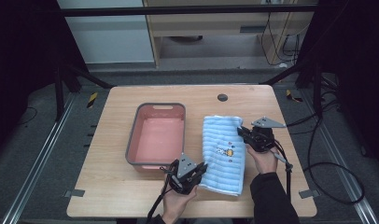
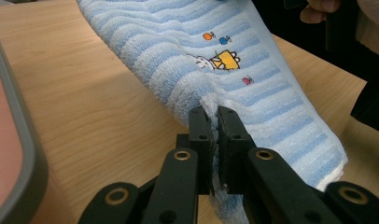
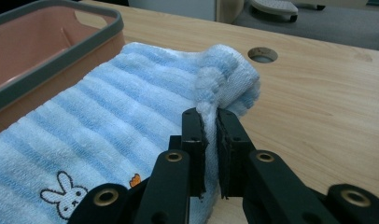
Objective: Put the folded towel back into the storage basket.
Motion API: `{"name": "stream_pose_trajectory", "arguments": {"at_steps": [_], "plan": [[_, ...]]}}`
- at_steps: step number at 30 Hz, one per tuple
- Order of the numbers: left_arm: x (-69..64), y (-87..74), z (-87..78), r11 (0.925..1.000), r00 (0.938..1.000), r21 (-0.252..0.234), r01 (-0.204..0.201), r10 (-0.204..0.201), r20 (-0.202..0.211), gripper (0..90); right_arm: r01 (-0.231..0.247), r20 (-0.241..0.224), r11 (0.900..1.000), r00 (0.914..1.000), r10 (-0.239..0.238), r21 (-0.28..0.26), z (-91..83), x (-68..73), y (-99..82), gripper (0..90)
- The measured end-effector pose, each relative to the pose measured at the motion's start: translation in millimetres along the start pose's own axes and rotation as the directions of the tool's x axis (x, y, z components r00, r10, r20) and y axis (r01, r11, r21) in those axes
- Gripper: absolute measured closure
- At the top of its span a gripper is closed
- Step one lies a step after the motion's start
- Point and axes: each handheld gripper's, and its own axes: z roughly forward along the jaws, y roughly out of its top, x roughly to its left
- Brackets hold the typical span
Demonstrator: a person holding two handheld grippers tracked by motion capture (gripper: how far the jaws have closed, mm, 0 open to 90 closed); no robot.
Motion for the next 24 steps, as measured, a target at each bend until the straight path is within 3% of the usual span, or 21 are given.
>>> {"name": "stream_pose_trajectory", "arguments": {"at_steps": [24], "plan": [[4.8, 30.2, -21.9, 0.9971, 0.9997, -0.072, -0.025, 0.024, -0.005, 85.2, 0.024, 0.0, 0.9957, 0.9997, -0.024, -0.09, -20.0, 11.7, 32.1, 83.7]]}}
